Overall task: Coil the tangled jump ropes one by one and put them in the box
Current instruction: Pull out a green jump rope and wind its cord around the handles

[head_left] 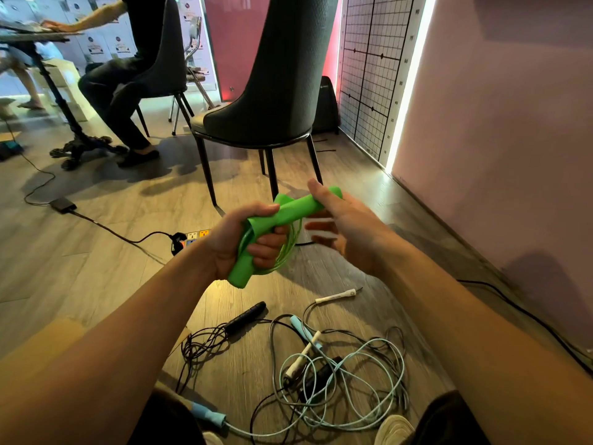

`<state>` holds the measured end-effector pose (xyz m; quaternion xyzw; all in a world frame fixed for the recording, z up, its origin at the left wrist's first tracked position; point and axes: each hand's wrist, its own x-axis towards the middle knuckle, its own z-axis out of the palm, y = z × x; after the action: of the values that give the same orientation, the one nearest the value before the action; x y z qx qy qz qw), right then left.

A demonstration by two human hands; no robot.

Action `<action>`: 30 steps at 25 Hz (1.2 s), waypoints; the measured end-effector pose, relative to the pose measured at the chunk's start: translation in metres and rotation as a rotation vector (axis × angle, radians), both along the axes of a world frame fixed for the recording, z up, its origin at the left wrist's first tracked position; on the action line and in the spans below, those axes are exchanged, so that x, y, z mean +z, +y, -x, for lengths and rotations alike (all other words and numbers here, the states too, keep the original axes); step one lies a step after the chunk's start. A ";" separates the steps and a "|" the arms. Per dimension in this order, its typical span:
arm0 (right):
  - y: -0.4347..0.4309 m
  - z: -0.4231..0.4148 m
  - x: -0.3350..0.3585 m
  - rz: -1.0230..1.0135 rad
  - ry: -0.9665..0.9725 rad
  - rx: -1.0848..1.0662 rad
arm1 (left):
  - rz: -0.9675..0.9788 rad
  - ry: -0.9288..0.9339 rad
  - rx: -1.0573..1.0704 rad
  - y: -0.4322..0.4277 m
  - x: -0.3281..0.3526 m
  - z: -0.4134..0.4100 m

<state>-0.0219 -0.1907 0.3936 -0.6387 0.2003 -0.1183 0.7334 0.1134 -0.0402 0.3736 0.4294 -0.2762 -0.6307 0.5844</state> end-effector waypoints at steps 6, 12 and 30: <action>0.014 -0.010 -0.011 -0.266 0.053 0.172 | 0.036 -0.022 0.112 -0.002 -0.003 0.008; 0.042 -0.031 -0.020 -0.145 0.131 0.280 | 0.162 0.258 -0.020 0.006 -0.015 -0.009; 0.202 -0.130 -0.052 -0.023 0.038 0.373 | -0.480 -0.578 0.659 0.203 -0.012 -0.058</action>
<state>0.1079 0.0109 0.3420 -0.6585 0.0933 0.0342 0.7460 0.1718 0.1632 0.3612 0.7736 -0.1235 -0.3133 0.5369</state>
